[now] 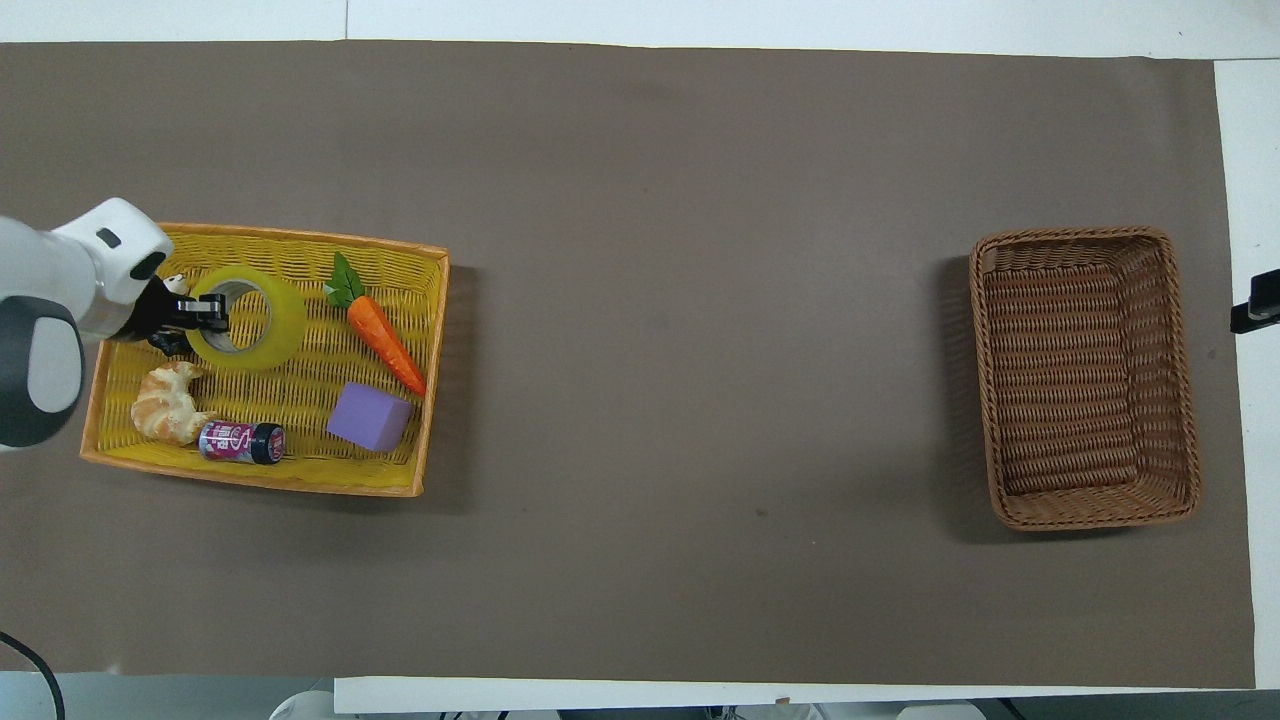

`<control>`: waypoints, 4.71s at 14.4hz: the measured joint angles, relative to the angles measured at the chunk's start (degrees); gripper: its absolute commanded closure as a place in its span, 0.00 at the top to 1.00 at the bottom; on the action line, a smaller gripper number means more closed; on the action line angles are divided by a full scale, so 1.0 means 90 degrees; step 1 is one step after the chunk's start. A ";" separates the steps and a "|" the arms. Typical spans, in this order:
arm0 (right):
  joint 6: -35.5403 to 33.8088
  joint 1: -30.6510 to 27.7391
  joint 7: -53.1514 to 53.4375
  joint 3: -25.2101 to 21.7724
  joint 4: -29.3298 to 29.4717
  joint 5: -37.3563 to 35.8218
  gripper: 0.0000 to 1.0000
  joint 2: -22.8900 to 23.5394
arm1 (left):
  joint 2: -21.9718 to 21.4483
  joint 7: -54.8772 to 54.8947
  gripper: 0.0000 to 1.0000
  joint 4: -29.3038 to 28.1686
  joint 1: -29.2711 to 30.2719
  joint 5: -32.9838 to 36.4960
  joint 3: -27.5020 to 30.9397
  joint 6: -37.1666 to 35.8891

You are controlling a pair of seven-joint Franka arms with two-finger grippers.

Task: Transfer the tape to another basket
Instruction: 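Lift the tape with the left gripper while the right gripper approaches, then grasp the tape rim with the right gripper beside the left gripper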

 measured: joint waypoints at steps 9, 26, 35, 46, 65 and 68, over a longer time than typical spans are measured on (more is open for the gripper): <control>0.0000 0.0000 0.0000 0.0000 0.0000 0.0000 1.00 0.0000 | 0.0056 -0.3628 0.00 0.1161 -0.3283 -0.2076 -0.0103 -0.0296; -0.0147 0.0528 -0.0771 0.0443 -0.0342 0.3068 1.00 -0.0109 | 0.0112 -0.4265 0.00 0.1390 -0.3995 -0.2714 -0.0058 0.0285; 0.1270 0.0711 -0.0802 0.0487 -0.1751 0.5788 1.00 -0.0129 | 0.0116 -0.4262 0.00 0.1388 -0.4002 -0.2576 -0.0068 0.0165; 0.2279 0.1847 -0.0786 0.0505 -0.2217 0.6659 1.00 0.0005 | 0.0117 -0.4262 0.00 0.1387 -0.4002 -0.2444 -0.0068 0.0157; 0.2783 0.2409 -0.0802 0.0505 -0.2426 0.6766 1.00 0.0012 | 0.0119 -0.4262 0.00 0.1384 -0.4005 -0.2426 -0.0069 0.0153; 0.2787 0.2412 -0.0847 0.0504 -0.2476 0.6852 0.99 0.0013 | 0.0119 -0.4262 0.00 0.1379 -0.4005 -0.2426 -0.0069 0.0151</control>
